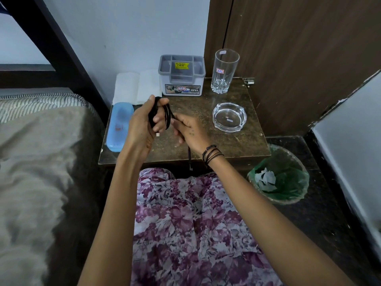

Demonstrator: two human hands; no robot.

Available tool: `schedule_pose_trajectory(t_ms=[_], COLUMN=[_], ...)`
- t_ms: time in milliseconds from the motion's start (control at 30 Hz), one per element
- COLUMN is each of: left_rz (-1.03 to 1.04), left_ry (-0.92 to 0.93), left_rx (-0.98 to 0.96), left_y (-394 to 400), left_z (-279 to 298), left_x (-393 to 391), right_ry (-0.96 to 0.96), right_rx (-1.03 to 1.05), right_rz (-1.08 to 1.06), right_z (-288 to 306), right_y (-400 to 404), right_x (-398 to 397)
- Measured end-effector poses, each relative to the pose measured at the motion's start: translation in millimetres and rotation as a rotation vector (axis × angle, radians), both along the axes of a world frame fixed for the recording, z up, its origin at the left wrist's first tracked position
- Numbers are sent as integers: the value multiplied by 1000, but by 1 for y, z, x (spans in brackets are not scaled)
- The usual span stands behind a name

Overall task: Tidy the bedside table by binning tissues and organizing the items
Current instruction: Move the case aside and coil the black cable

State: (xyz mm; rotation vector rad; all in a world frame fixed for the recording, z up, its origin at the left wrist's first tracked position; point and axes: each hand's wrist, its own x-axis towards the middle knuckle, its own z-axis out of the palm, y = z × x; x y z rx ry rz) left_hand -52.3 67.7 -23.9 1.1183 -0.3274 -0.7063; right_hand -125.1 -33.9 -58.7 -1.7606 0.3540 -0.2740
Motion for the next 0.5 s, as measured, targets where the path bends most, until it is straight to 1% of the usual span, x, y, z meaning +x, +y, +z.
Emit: schedule_pose_trajectory(t_ms=[100,133,167,200,300,367,433,500], left_rz=[79,93,105,123,189,160,91,49], left_ry=[62,57,26,-43,-359,-519,-653,-726], left_rx=[-118,-121,-76,6,300,412,505,587], left_y=[-3,-3,-3,-3,-4,-1,2,3], left_z=[-1,-1,-2,-4,-14,-21,-27,-27], left_x=[-2,-2,-2,-1,4,6,5,2], right_ry=[84,110,133,151,191,216,208,184], right_rx=[-195,-245,-293,-337,-422,-488,-532,-472], right_rz=[41,65,89,116,184,198,156,96], right_z=[0,1,2,5,14,22,32,45], right_y=[7,8,10,10,8,5,0,-7], right_x=[-6,-9,-12,-14,-19,-19,-19,-18])
